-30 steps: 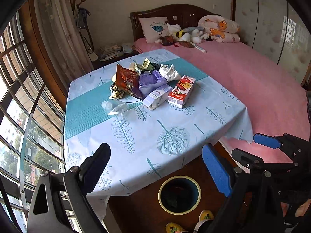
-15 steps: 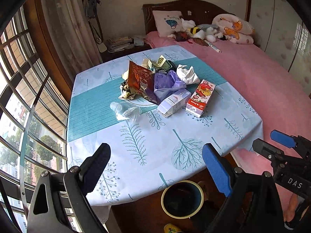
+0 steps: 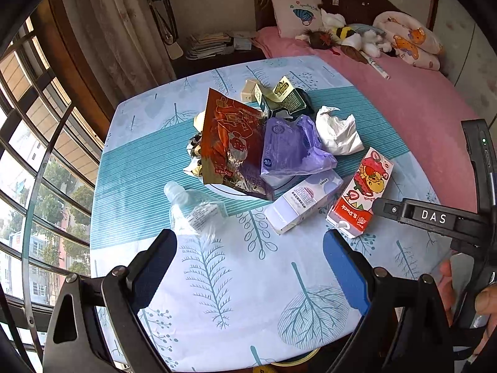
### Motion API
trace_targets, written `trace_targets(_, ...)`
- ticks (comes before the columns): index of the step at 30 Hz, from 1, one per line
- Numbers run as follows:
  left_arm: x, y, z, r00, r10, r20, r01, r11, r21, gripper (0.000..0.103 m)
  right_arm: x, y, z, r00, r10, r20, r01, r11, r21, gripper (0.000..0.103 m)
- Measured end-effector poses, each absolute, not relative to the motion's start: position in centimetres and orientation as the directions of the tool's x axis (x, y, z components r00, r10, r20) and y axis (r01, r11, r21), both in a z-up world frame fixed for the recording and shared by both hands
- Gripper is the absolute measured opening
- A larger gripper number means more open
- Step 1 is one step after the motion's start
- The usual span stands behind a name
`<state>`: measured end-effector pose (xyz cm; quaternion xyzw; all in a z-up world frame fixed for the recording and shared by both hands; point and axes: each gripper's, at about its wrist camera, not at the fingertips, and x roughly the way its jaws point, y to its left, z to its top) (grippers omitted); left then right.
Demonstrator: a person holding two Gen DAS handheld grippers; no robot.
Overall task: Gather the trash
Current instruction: 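Grasp the B.Duck juice box with the right gripper while the left gripper grasps the milk carton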
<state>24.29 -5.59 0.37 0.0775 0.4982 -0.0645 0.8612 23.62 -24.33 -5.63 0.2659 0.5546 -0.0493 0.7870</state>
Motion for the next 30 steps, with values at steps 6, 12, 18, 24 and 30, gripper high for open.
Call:
trace_targets(6, 28.0, -7.6, -2.2, 0.438, 0.004, -0.899, 0.181, 0.979, 0.093, 0.094, 29.0, -25.9, -8.4, 0.311, 0.238, -0.920, 0.450, 0.816, 0.363, 0.067)
trace_targets(12, 30.4, -9.4, -4.6, 0.382, 0.009, -0.924, 0.193, 0.977, 0.089, 0.094, 32.1, -24.8, -9.2, 0.266, 0.229, -0.936, 0.343, 0.885, 0.314, 0.069)
trace_targets(18, 31.8, -11.2, -7.3, 0.310, -0.024, -0.951, 0.235, 0.971, 0.052, 0.094, 32.5, -25.4, -8.9, 0.244, 0.238, -0.940, 0.201, 0.936, 0.289, 0.067)
trace_targets(24, 32.6, -11.9, -8.9, 0.272, -0.028, -0.962, 0.246, 0.968, 0.041, 0.094, 32.2, -28.2, -9.0, 0.211, 0.280, -0.937, 0.164, 0.935, 0.316, 0.067)
trace_targets(30, 33.7, -12.7, -9.5, 0.241, -0.066, -0.968, 0.255, 0.967, -0.003, 0.088, 31.6, -29.1, -9.4, 0.176, 0.311, -0.934, 0.141, 0.931, 0.337, 0.067)
